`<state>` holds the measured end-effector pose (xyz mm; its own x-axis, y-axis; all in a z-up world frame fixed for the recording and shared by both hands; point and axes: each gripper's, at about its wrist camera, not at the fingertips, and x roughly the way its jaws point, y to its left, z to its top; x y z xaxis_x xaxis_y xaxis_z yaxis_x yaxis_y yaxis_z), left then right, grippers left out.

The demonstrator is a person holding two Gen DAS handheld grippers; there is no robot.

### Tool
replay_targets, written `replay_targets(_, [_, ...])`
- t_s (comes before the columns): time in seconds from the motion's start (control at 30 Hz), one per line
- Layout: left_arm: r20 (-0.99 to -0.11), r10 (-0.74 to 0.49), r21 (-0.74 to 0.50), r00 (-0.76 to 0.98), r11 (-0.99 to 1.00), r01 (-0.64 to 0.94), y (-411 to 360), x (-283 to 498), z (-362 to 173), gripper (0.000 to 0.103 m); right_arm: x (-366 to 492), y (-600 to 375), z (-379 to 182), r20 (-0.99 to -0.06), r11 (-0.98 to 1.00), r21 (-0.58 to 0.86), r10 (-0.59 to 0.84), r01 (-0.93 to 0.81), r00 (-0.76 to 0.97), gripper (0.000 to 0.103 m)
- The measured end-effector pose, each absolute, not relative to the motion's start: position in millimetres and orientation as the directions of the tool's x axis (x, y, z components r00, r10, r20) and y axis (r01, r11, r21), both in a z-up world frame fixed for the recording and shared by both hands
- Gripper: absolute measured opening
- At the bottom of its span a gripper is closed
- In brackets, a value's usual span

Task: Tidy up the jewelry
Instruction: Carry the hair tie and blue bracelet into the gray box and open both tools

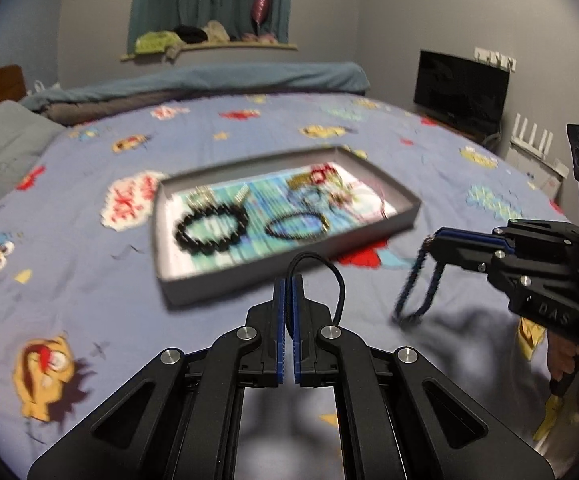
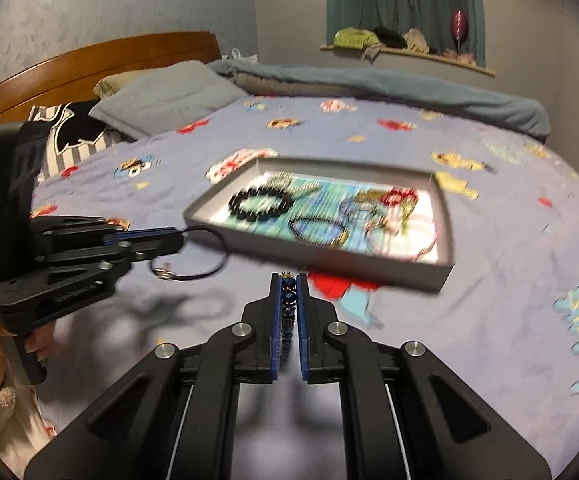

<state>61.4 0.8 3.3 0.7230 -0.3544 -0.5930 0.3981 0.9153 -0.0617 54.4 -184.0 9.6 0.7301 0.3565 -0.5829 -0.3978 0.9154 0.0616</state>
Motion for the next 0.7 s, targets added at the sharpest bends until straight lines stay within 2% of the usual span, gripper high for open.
replay_targets(0.33, [-0.582,-0.379,-0.136,0.719,0.917,0.374,19,118,27,0.004,97,-191,50,-0.511,0.934,0.007,0.311,-0.358,0.801,0.007])
replay_targets(0.7, [-0.686,-0.355,-0.102,0.635,0.911,0.399,9,168,-18,0.004,179,-158,34,-0.527,0.923,0.002,0.327,-0.384,0.784,0.007])
